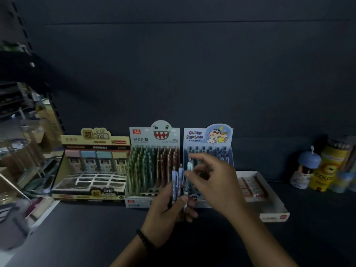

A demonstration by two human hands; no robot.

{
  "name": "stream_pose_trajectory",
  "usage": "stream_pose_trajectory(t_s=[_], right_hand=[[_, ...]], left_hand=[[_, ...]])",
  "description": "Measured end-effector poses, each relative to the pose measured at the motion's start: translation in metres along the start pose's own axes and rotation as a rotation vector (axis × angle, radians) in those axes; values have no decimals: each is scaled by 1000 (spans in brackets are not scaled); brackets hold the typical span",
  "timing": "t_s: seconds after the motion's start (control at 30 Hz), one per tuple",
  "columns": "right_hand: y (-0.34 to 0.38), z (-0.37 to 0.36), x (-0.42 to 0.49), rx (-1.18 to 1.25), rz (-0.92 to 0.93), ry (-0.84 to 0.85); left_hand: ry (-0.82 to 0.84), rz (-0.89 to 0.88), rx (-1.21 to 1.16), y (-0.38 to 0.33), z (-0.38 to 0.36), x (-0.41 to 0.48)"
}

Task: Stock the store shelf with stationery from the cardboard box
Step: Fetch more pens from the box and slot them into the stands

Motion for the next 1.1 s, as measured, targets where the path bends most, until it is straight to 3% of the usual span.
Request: stream_pose_trajectory(t_s=[0.13,0.3,0.4,0.63,0.9,1.0,1.1], right_hand=[[2,-3,1,49,6,-22],[8,34,5,94,60,-307],[10,38,2,10,135,-354],[-3,6,4,-186,173,-252],[-9,-22,5,-409,119,-13],[-9,-16,5,-370,107,-7],[-4,8,1,-181,55,-125]], left_hand=[[-23,2,-10,1,1,0],[-164,-101,50,-5,15,3],[-221,-97,82,-3,22,6],[-89,96,-122,5,9,1],[-30,-62,9,-13,3,-4],[-26,-66,6,-10,3,-3],[3,-85,45,-12,-2,-6]])
Point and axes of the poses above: each hand's wrist, its own x-axis towards the middle knuckle, its own z-axis out of the back of the hand, y = z × x, the point moved 8 cm from there along x, towards the middle knuckle, and after that the axes turned 9 degrees about -y, right-handed, at the moved point
